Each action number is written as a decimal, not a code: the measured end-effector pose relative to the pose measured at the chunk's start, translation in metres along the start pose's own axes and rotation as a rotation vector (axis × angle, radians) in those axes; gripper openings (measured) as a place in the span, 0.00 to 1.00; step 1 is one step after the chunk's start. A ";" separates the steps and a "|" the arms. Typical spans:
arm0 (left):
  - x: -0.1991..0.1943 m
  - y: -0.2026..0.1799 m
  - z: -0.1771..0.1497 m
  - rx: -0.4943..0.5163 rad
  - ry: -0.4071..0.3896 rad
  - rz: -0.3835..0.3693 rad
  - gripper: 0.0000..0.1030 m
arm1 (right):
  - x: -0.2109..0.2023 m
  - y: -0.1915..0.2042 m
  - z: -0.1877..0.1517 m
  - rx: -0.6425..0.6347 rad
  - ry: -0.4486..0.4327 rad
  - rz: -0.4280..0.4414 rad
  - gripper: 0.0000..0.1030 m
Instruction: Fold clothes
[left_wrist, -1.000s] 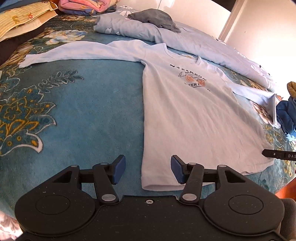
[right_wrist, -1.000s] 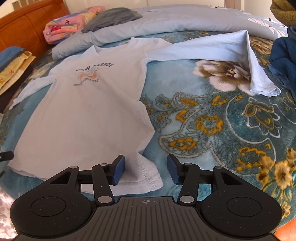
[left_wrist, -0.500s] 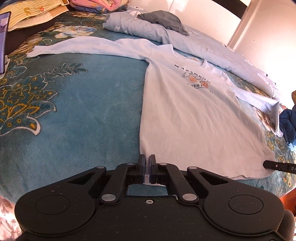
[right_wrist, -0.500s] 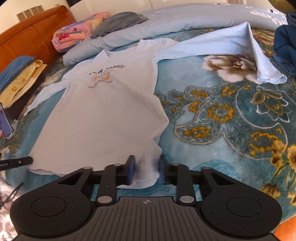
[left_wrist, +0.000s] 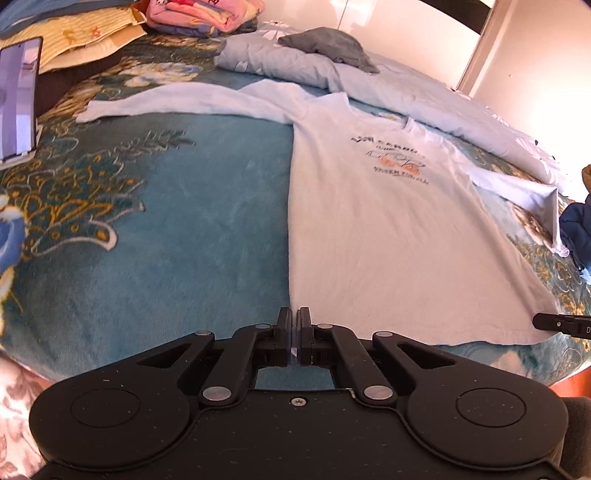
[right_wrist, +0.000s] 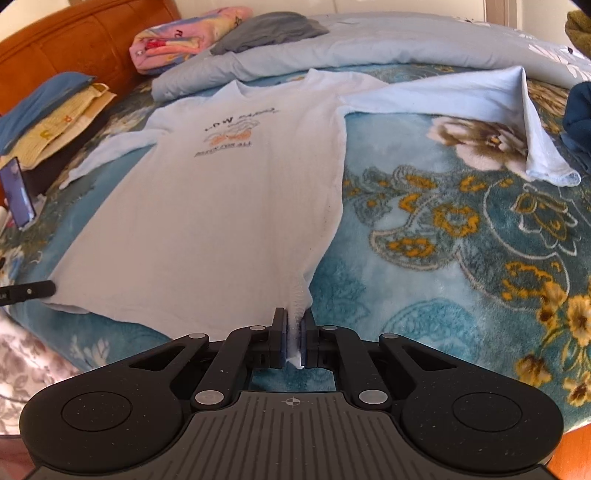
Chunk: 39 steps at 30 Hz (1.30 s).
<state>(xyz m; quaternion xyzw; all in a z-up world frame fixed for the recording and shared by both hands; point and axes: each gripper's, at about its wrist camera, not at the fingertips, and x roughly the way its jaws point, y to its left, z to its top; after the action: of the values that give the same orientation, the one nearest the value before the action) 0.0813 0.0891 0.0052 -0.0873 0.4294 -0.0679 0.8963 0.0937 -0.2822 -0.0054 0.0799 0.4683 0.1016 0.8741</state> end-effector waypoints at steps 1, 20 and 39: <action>0.000 0.000 -0.001 0.004 -0.003 0.002 0.00 | 0.001 0.000 -0.001 0.004 0.002 0.000 0.05; -0.007 0.004 0.044 0.088 -0.257 0.075 0.78 | -0.016 -0.115 0.074 0.320 -0.293 -0.368 0.46; 0.044 0.003 0.076 0.059 -0.203 0.129 0.78 | -0.009 -0.192 0.140 0.329 -0.304 -0.354 0.05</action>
<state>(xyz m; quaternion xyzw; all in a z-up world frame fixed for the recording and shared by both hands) 0.1686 0.0903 0.0181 -0.0392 0.3390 -0.0135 0.9399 0.2257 -0.4762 0.0339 0.1521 0.3488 -0.1433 0.9136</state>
